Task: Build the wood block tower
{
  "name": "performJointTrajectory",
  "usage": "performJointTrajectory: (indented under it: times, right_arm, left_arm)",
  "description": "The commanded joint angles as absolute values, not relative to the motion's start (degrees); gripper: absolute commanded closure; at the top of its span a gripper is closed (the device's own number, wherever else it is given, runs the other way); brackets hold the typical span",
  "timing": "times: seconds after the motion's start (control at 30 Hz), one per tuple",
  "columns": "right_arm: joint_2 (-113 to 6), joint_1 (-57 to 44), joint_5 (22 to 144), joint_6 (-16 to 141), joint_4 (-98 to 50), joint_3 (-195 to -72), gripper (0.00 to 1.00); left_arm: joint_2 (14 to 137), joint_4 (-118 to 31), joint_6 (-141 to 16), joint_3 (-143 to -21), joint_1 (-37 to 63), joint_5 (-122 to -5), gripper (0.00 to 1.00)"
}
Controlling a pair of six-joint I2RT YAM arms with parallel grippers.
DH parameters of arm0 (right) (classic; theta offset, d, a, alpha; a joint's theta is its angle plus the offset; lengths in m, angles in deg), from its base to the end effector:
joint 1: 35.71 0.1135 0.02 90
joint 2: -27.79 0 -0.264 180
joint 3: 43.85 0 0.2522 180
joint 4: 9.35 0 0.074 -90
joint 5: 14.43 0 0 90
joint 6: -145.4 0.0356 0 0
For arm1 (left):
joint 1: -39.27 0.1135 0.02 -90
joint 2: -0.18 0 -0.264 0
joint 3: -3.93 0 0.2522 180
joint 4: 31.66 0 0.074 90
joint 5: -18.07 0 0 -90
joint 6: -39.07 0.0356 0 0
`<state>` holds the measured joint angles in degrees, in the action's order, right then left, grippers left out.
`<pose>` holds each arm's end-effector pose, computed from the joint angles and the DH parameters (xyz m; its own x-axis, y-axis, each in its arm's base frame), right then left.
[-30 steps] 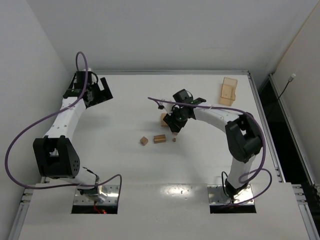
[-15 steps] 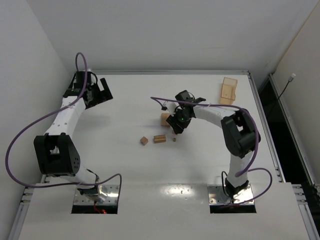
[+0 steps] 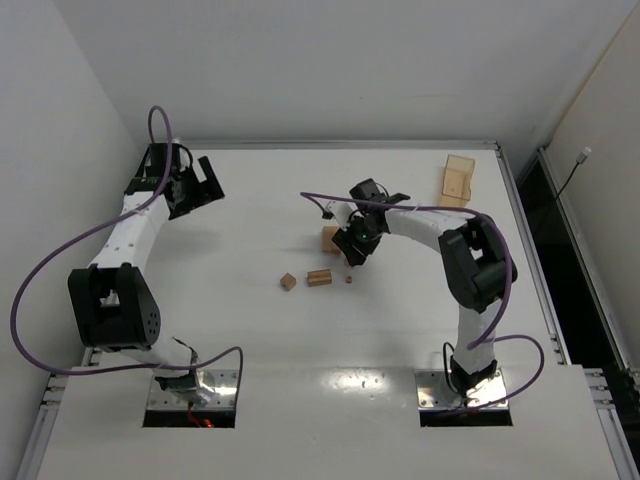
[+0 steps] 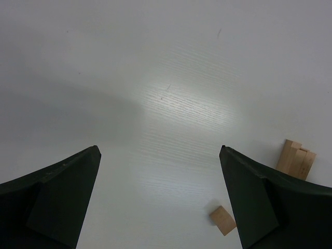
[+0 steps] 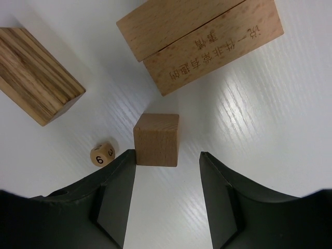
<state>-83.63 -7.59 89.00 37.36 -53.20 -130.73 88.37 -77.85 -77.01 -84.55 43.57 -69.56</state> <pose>0.3364 0.1891 0.1535 -0.6143 -0.6698 -0.4171 -0.7616 0.6416 0.0913 0.3393 0.0240 0.3000 -0.6229 -0.4873 -0.6120 -0.3563 0.8732 -0.3326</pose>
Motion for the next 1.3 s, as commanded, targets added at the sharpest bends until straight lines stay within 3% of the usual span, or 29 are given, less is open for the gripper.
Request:
performJointTrajectory:
  times: [0.0, 0.43, 0.53, 0.63, 0.67, 0.87, 1.0, 1.27]
  right_arm:
    - [-84.3, -7.4, 89.3, 36.7, -52.5, -133.5, 0.51]
    - [-85.9, -6.9, 89.9, 36.2, -54.4, -134.5, 0.53]
    - [-85.9, -6.9, 89.9, 36.2, -54.4, -134.5, 0.65]
    - [-85.9, -6.4, 89.9, 36.2, -54.4, -134.5, 0.98]
    - [-85.9, -6.4, 89.9, 36.2, -54.4, -134.5, 1.00]
    - [-76.3, -7.1, 89.4, 39.9, -58.7, -135.0, 1.00]
    - [-66.6, -7.6, 80.2, 53.9, -60.6, -134.4, 1.00]
    - [-74.2, -6.5, 71.5, 76.4, -68.1, -148.3, 1.00]
  left_arm:
    - [88.2, -75.8, -77.6, -84.8, 44.3, -68.7, 0.01]
    - [89.2, -75.8, -78.2, -85.3, 44.3, -68.1, 0.01]
    - [89.2, -75.8, -78.2, -85.3, 44.3, -68.1, 0.01]
    - [89.2, -75.8, -78.7, -85.3, 44.3, -68.1, 0.01]
    - [89.2, -75.8, -78.7, -84.8, 44.3, -68.1, 0.01]
    - [87.6, -75.3, -79.3, -84.1, 44.3, -68.7, 0.01]
    - [85.4, -74.8, -79.3, -82.9, 44.3, -71.0, 0.01]
    - [84.1, -75.3, -79.3, -82.9, 44.3, -73.6, 0.01]
